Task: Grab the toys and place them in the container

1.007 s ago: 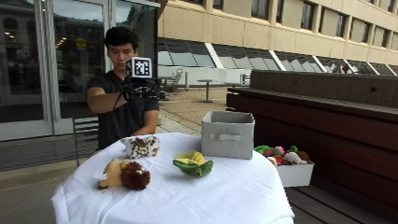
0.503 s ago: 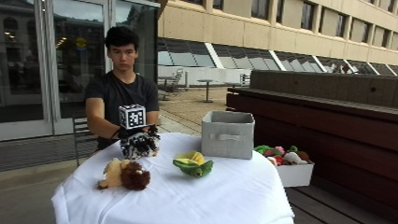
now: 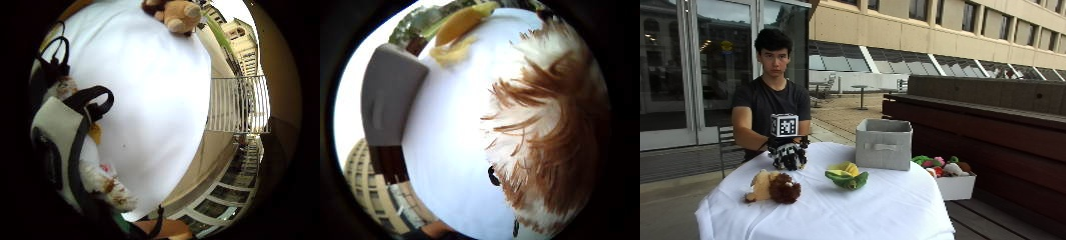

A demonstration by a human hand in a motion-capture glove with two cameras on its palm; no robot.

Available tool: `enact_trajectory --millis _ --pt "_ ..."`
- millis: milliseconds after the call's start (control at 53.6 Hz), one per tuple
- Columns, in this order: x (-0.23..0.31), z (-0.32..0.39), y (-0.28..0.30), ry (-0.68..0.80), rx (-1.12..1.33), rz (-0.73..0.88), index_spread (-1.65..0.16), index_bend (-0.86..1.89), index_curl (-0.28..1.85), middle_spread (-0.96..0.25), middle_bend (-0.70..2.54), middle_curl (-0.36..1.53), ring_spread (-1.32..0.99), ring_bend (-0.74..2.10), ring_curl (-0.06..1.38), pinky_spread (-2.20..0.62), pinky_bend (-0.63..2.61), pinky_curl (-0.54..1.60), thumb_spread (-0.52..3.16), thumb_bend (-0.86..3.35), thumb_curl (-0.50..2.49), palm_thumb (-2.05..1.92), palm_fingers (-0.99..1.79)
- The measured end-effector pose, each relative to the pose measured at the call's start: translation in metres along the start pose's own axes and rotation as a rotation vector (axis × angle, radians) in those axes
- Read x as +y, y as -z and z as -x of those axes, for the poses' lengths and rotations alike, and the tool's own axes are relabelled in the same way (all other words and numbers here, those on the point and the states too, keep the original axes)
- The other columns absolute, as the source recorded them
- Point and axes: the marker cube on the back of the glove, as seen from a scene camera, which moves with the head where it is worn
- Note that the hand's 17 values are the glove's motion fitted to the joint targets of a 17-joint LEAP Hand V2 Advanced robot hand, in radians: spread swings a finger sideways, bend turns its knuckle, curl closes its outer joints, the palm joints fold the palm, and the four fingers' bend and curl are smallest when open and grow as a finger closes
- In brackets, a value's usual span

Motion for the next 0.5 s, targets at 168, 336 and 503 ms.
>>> enact_trajectory --millis 168,336,503 --pt "-0.012 0.0 0.018 0.036 -0.053 0.15 -0.2 0.23 0.49 -0.26 0.85 0.55 -0.39 1.04 0.49 -0.56 0.67 0.34 0.65 0.43 0.56 0.94 1.35" --pt "-0.028 0.019 0.08 0.034 -0.059 0.087 -0.2 0.2 0.52 -0.27 0.93 0.57 -0.37 1.11 0.51 -0.56 0.67 0.35 0.59 0.41 0.62 0.9 1.3" --pt "-0.08 0.067 0.213 0.102 -0.086 -0.083 -0.29 0.09 0.49 -0.33 0.69 0.52 -0.42 1.04 0.49 -0.49 0.93 0.43 0.61 0.22 0.64 0.66 0.94"
